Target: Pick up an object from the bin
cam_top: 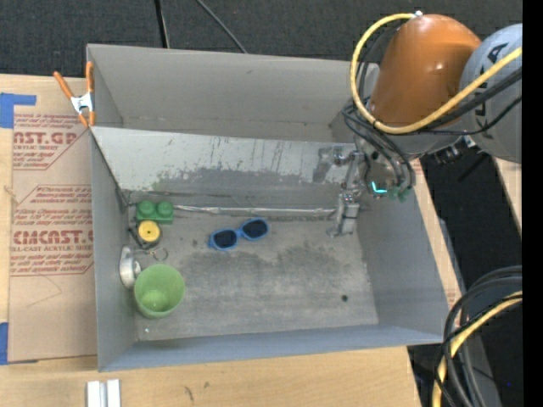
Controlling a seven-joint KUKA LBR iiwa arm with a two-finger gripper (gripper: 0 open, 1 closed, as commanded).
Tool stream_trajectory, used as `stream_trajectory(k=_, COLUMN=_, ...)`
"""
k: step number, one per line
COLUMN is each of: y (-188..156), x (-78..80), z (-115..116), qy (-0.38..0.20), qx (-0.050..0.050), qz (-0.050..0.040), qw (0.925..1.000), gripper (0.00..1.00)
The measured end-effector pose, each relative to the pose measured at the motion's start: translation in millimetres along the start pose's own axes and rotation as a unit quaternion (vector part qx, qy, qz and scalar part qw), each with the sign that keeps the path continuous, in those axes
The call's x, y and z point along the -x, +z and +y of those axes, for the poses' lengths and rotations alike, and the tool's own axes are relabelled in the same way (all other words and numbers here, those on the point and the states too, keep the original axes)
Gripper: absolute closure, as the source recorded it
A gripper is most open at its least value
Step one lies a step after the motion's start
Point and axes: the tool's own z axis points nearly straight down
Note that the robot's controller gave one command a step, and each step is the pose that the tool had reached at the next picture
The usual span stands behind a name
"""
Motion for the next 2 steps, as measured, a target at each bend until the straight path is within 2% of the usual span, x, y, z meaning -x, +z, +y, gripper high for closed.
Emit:
stream_trajectory(k=1, y=58, x=-2.2, z=53, qy=-0.019, qx=0.001, qz=-0.0007, qw=0.9998, gripper=0.0)
stream_trajectory(k=2, y=124, x=1.7, z=67, qy=0.089, qx=0.001, qz=-0.0005, qw=0.996, gripper=0.0)
